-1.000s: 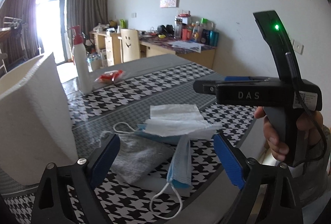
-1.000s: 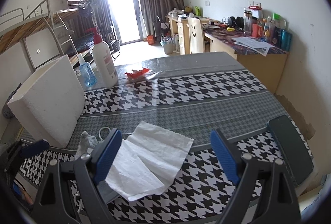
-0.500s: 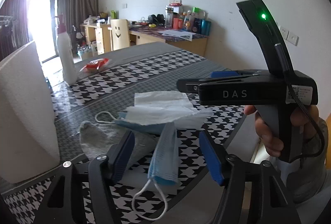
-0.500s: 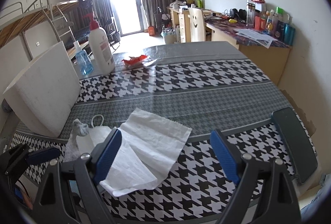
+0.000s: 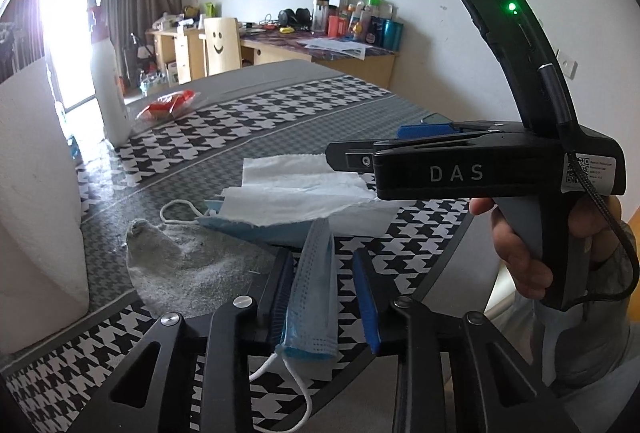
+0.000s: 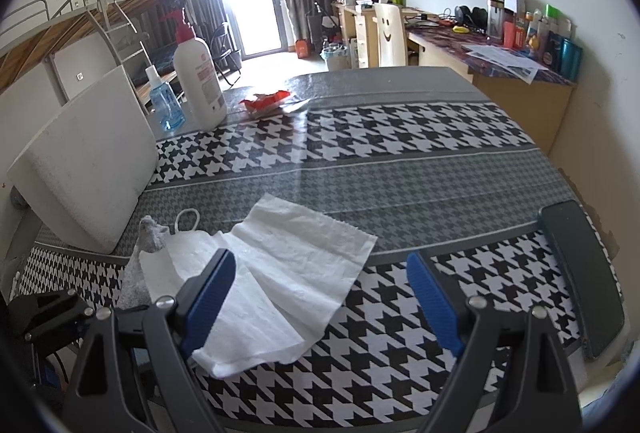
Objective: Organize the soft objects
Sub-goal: 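Close the left gripper on the blue mask while the right gripper grasps the white tissues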
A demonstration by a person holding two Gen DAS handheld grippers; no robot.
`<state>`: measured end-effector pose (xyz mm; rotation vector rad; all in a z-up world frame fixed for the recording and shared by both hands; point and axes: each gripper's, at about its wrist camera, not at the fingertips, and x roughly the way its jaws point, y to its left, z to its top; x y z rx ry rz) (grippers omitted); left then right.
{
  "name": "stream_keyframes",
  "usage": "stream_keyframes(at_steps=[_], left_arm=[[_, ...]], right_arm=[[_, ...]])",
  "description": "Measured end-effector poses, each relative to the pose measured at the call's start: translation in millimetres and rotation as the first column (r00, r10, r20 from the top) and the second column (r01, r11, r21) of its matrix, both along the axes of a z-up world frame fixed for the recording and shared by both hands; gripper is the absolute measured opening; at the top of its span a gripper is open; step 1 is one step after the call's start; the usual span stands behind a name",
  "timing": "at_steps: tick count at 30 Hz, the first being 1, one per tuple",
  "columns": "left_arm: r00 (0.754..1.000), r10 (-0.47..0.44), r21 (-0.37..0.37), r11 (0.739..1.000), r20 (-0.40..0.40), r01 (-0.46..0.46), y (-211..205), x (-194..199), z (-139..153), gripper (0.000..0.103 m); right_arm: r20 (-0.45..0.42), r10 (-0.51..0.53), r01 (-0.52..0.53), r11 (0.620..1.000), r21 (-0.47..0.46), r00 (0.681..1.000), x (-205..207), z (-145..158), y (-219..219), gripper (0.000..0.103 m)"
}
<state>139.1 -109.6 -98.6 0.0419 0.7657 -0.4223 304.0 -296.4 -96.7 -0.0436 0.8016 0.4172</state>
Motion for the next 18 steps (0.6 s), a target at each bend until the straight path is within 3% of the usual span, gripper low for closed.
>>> stream_keyframes(at_steps=[4, 6, 9, 18], left_arm=[[1.000, -0.004, 0.000, 1.000, -0.021, 0.004, 1.5, 0.4, -3.7, 0.032], [1.000, -0.010, -0.008, 1.000, -0.022, 0.010, 2.3, 0.1, -4.2, 0.016], [1.000, -0.014, -0.015, 1.000, -0.026, 0.013, 3.7, -0.3, -4.6, 0.010], [0.999, -0.036, -0.025, 0.999, -0.031, 0.035, 6.1, -3.4, -5.2, 0.006]], right_arm=[[-0.017, 0.039, -0.039, 0.999, -0.001, 0.999, 2.6, -5.3, 6.4, 0.090], [-0.021, 0.068, -0.068, 0.998, 0.000, 0.997, 2.8, -6.6, 11.7, 0.090], [-0.024, 0.103, -0.103, 0.995, -0.015, 0.994, 3.7, -9.8, 20.3, 0.090], [-0.080, 0.147, -0.150, 0.988, -0.039, 0.986, 14.1, -22.2, 26.2, 0.090]])
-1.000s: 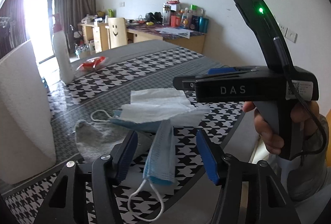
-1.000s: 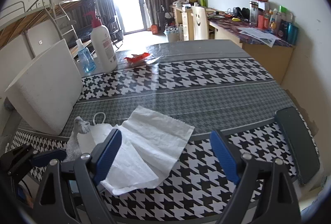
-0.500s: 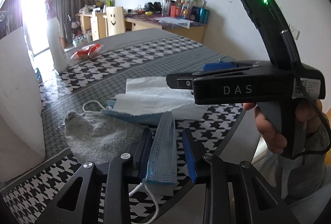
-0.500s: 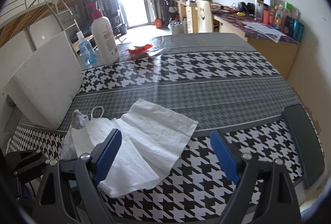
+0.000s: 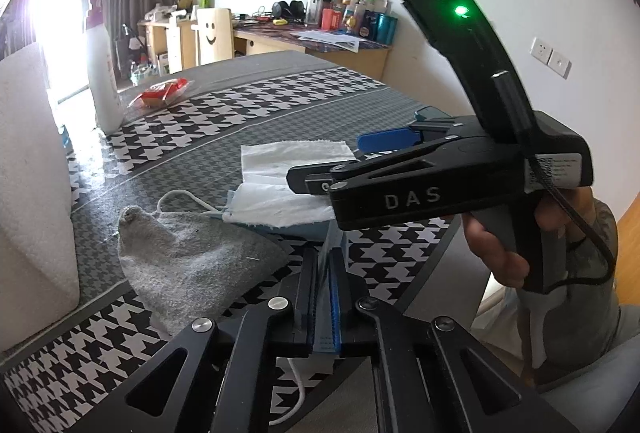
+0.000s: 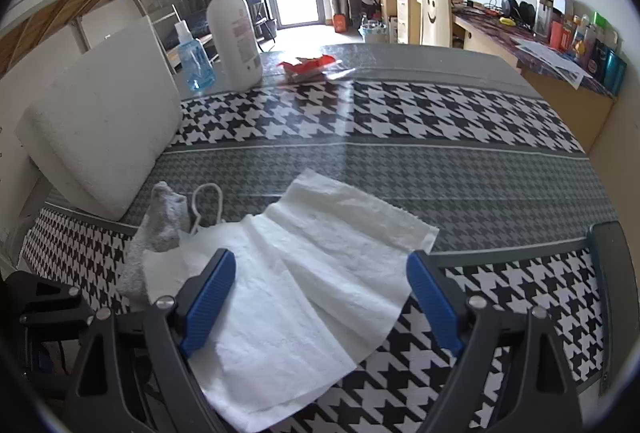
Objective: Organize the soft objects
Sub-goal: 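Close the left gripper on the blue mask while the right gripper grasps the white tissues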
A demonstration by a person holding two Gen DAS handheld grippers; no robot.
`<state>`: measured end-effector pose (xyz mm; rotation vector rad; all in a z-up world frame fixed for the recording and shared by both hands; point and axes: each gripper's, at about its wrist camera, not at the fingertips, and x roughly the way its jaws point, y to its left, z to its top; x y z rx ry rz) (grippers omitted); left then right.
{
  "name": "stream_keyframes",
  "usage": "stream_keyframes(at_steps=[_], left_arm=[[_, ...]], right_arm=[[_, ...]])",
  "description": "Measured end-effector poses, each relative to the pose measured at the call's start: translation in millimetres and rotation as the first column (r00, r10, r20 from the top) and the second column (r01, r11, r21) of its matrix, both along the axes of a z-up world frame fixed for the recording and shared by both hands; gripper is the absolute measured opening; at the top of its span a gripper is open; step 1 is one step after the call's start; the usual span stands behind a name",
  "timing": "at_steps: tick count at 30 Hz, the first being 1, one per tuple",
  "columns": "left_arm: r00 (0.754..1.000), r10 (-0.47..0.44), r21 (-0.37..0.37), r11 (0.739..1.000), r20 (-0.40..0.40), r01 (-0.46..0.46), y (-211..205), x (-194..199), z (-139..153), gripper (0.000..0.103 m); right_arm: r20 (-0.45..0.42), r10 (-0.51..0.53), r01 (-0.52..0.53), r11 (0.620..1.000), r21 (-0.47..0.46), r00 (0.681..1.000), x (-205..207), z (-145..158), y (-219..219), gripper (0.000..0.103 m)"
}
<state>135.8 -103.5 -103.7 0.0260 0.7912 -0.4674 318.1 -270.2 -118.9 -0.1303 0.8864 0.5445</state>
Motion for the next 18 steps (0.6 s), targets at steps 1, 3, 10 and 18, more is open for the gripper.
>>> stream_keyframes(at_steps=[1, 3, 10, 18], left_arm=[[1.000, -0.005, 0.006, 1.000, 0.003, 0.005, -1.1, -0.7, -0.1, 0.006], [1.000, -0.012, 0.010, 1.000, 0.003, 0.012, -1.9, -1.5, -0.2, 0.006], [1.000, -0.021, 0.015, 1.000, -0.004, 0.022, -1.8, -3.3, -1.6, 0.006], [1.000, -0.024, 0.015, 1.000, -0.001, 0.024, -0.8, -4.9, -0.9, 0.006]], right_arm=[[-0.002, 0.003, -0.003, 1.000, -0.006, 1.000, 0.0, -0.7, 0.5, 0.090], [-0.002, 0.009, -0.009, 1.000, -0.021, 1.000, 0.4, -2.2, 1.1, 0.090], [-0.043, 0.025, -0.029, 0.997, -0.074, 0.999, 7.2, -14.0, 6.9, 0.079], [-0.018, 0.028, -0.031, 0.988, -0.153, 0.999, 3.7, -21.6, 13.0, 0.063]])
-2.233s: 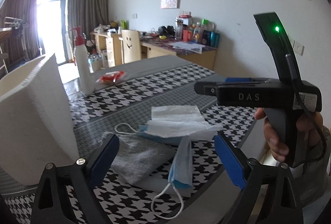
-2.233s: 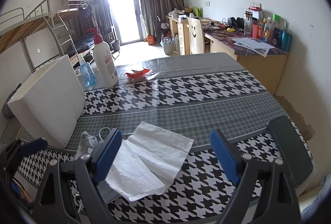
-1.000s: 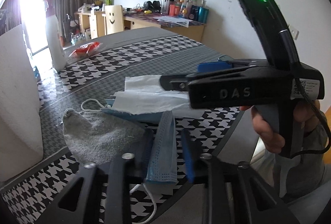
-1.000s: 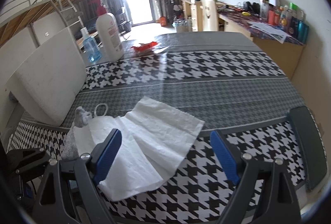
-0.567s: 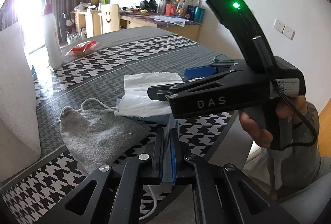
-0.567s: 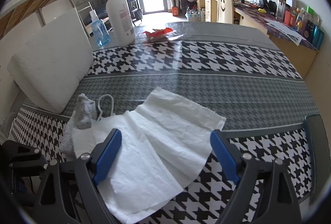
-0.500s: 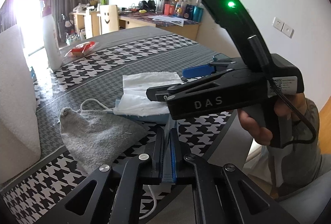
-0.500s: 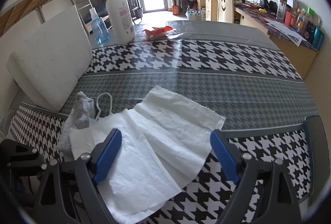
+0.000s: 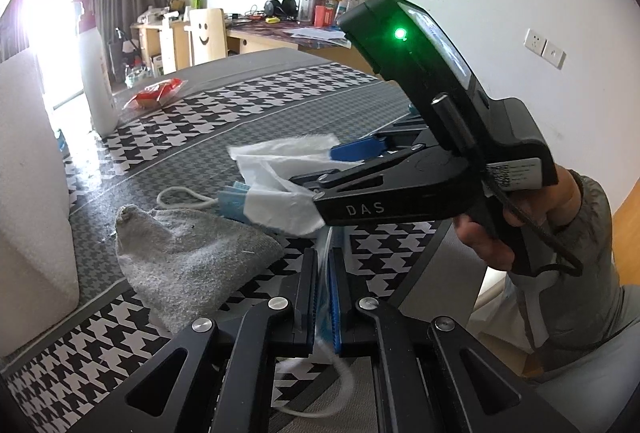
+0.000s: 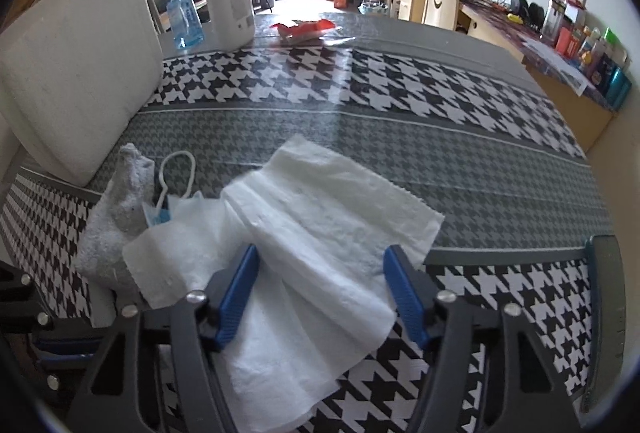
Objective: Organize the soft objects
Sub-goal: 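Close the left gripper on the blue mask while the right gripper grasps the white tissues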
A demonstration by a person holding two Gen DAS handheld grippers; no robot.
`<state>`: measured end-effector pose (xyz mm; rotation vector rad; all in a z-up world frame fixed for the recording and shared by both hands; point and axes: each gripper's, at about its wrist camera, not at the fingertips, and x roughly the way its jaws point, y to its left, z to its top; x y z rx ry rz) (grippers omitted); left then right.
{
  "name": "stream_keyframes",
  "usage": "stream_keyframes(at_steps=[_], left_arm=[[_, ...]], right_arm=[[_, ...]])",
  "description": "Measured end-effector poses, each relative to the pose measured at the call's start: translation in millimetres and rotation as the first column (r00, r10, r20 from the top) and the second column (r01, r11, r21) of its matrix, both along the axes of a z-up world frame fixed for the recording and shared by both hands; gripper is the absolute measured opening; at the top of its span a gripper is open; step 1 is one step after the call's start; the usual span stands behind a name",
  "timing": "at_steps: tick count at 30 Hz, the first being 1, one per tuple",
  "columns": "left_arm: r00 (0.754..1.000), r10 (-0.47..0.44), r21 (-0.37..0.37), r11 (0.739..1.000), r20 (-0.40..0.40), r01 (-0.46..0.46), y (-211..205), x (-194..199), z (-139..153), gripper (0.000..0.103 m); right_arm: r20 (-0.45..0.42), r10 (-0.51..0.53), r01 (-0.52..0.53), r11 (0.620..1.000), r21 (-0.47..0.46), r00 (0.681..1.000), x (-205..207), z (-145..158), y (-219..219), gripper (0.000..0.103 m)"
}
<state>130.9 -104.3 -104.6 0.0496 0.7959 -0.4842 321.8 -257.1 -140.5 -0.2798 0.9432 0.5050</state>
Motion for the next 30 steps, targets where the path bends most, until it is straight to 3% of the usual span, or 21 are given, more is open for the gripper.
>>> stream_keyframes(at_steps=[2, 4, 6, 11, 15, 22, 30], left_arm=[[1.000, 0.002, -0.002, 1.000, -0.002, -0.002, 0.4, -0.1, 0.4, 0.006], [1.000, 0.004, -0.002, 1.000, -0.002, -0.004, 0.6, -1.2, 1.0, 0.006], [1.000, 0.002, -0.002, 1.000, 0.000, -0.002, 0.3, -2.4, 1.7, 0.006], [1.000, -0.009, 0.001, 1.000, 0.000, 0.009, -2.7, -5.5, 2.8, 0.012], [1.000, -0.027, -0.009, 1.000, 0.001, 0.027, -8.1, -6.4, 4.8, 0.044], [0.999, -0.044, 0.000, 0.999, -0.006, 0.044, -20.2, 2.5, 3.5, 0.044], [1.000, -0.018, -0.007, 1.000, -0.023, 0.018, -23.8, 14.5, 4.1, 0.036]], right_arm=[[0.007, 0.012, -0.012, 1.000, 0.000, 1.000, -2.3, 1.6, 0.4, 0.050], [0.006, 0.016, -0.016, 1.000, 0.001, 1.000, -4.4, 3.1, 0.8, 0.023], [-0.018, 0.012, -0.012, 1.000, 0.026, 1.000, -3.9, 4.6, -1.5, 0.009], [-0.044, 0.010, -0.002, 0.987, 0.159, 0.999, -6.3, 20.8, -13.5, 0.007], [-0.036, 0.004, 0.003, 0.979, 0.205, 0.999, -10.3, 31.5, -17.3, 0.007], [-0.046, -0.013, 0.022, 0.977, 0.211, 0.999, -10.3, 29.0, -17.7, 0.007], [-0.020, -0.055, 0.058, 0.967, 0.247, 0.998, -22.5, 40.4, -37.9, 0.007]])
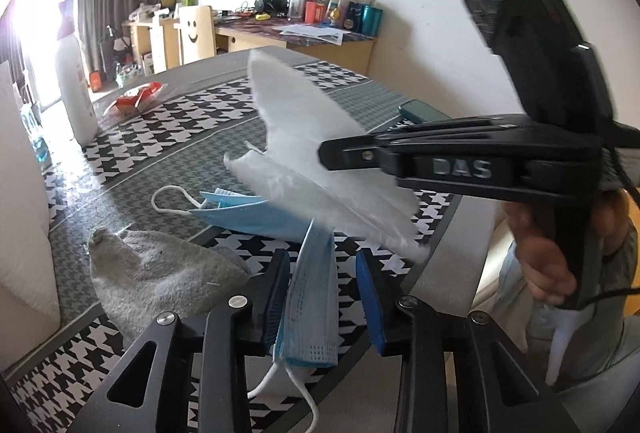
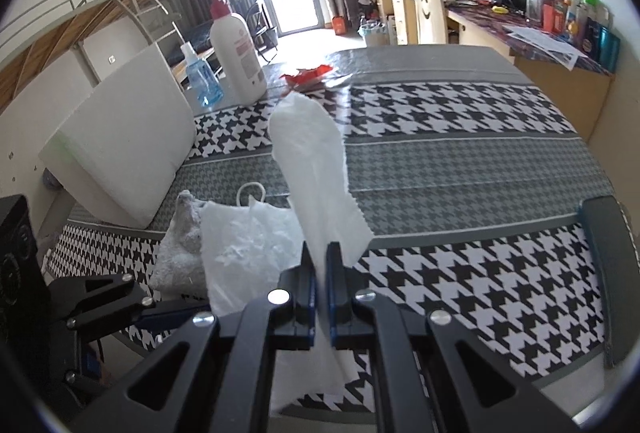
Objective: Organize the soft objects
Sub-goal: 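Close the left gripper on the blue mask while the right gripper grasps the white tissues, then lift the blue mask and white tissues and carry both toward the foam box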
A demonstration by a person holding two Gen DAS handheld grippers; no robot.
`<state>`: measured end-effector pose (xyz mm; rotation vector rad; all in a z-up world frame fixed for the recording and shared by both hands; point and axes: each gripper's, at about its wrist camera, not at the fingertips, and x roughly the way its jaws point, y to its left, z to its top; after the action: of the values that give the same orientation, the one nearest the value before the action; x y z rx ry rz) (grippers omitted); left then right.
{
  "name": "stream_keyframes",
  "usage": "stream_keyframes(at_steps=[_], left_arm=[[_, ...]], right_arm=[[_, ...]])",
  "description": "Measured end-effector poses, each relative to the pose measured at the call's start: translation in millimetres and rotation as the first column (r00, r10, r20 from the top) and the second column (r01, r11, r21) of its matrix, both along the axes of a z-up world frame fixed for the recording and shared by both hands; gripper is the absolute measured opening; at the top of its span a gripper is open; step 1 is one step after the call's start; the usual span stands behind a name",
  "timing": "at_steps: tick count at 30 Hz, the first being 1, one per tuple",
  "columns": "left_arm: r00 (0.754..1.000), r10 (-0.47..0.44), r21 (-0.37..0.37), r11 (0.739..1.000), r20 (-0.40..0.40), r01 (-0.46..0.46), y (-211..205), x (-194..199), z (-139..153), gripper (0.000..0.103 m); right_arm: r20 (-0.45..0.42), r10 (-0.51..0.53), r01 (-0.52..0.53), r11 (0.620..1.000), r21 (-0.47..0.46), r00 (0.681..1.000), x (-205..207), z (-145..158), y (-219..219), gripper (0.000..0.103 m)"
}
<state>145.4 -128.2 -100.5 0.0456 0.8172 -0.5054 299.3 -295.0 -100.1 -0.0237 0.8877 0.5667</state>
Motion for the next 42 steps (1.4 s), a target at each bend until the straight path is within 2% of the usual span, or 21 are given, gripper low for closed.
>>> stream_keyframes(at_steps=[4, 7, 9, 14, 20, 32, 42], left_arm=[[1.000, 0.003, 0.022, 1.000, -0.009, -0.003, -4.5, 3.8, -2.7, 0.035], [1.000, 0.015, 0.043, 0.999, -0.007, -0.014, -6.8, 6.0, -4.0, 0.029], [1.000, 0.020, 0.054, 0.998, -0.005, -0.020, -7.4, 8.7, -5.9, 0.015], [1.000, 0.022, 0.056, 0.998, -0.007, -0.022, -7.7, 12.6, -8.2, 0.005], [1.000, 0.008, 0.034, 0.999, 0.023, -0.008, -5.8, 7.3, 2.4, 0.003], [0.990, 0.087, 0.010, 0.996, 0.113, -0.089, 25.1, 5.0, 37.3, 0.003], [0.973, 0.122, -0.023, 0.993, 0.198, -0.119, 47.0, -13.0, 71.9, 0.003]], right_arm=[[0.018, -0.023, 0.023, 1.000, 0.016, 1.000, -9.7, 5.7, -7.9, 0.007], [0.031, -0.040, 0.040, 0.999, 0.011, 0.999, -13.7, 7.9, -11.2, 0.007], [0.040, -0.060, 0.060, 0.998, -0.004, 0.997, -13.3, 8.4, -14.0, 0.007], [0.053, -0.104, 0.103, 0.995, 0.010, 0.993, -17.8, 13.5, -29.5, 0.007], [0.068, -0.126, 0.121, 0.990, 0.068, 0.990, -26.5, 26.7, -40.0, 0.007], [0.137, -0.167, 0.144, 0.976, 0.164, 0.976, -39.9, 64.3, -48.4, 0.007], [0.140, -0.123, 0.100, 0.982, 0.163, 0.982, -40.6, 63.1, -27.9, 0.007]])
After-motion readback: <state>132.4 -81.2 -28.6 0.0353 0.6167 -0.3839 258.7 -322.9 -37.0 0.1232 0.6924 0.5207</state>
